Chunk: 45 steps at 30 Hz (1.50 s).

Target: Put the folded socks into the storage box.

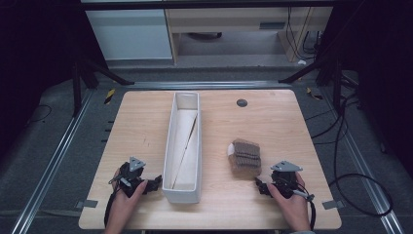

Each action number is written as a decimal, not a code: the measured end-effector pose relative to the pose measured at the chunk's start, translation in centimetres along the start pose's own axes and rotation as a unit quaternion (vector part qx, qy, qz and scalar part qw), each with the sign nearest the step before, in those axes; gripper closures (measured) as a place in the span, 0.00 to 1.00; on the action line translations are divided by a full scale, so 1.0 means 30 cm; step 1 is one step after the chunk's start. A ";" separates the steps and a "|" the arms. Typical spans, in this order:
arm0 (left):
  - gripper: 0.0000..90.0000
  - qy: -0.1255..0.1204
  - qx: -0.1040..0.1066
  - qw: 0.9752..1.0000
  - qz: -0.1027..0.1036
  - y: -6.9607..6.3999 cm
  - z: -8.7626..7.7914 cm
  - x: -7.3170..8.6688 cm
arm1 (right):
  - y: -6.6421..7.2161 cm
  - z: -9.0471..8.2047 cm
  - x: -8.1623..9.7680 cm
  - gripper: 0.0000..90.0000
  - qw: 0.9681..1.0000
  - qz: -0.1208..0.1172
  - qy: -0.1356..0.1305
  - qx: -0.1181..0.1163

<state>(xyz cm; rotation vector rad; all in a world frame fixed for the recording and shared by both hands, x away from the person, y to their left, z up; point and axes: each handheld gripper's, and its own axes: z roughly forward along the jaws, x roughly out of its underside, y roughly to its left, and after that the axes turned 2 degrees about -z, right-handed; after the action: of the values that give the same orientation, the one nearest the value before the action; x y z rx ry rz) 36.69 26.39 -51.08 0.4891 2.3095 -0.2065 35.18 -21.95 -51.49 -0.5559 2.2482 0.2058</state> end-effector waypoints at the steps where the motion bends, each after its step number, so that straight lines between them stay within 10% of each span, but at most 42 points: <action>1: 0.00 0.000 0.000 1.000 0.001 0.000 0.000 0.000 | 0.000 0.000 0.000 0.10 1.000 0.000 0.000 0.000; 27: 0.00 0.000 0.005 1.000 0.006 -0.003 0.002 -0.002 | 0.047 -0.017 -0.011 0.09 0.999 -0.024 0.010 -0.021; 36: 0.00 0.001 0.005 1.000 0.005 -0.004 0.002 -0.002 | 0.094 -0.103 -0.112 0.09 0.993 -0.107 0.041 -0.030; 45: 0.00 0.001 0.005 1.000 0.004 -0.006 0.002 -0.001 | 0.115 -0.141 -0.239 0.11 0.979 -0.181 0.079 -0.049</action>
<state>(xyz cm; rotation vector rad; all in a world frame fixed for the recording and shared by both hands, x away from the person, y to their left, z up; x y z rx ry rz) 36.67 26.21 -51.08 0.5036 2.3088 -0.2147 35.00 -17.92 -43.44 -1.0532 2.2480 0.0895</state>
